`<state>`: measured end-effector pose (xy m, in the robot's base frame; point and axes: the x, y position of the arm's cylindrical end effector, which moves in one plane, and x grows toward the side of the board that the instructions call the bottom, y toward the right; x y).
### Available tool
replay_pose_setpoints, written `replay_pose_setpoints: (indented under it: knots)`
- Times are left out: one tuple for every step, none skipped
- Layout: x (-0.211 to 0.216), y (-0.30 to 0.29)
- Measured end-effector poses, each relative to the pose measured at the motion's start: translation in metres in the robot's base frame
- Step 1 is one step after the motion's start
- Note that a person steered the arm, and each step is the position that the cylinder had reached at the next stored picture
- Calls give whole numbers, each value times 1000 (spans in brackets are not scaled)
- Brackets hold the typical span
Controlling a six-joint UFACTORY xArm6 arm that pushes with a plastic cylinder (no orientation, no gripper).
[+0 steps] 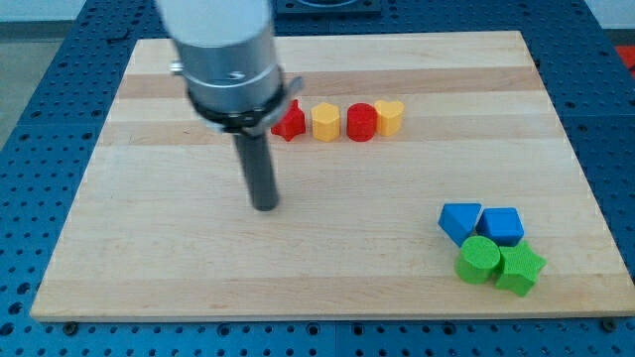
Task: Slide the red star right a bit
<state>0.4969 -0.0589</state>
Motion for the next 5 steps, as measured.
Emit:
replay_pose_setpoints:
  knots:
    - [0,29]
    - [0,42]
    - [0,47]
    - [-1,23]
    - [-20,-28]
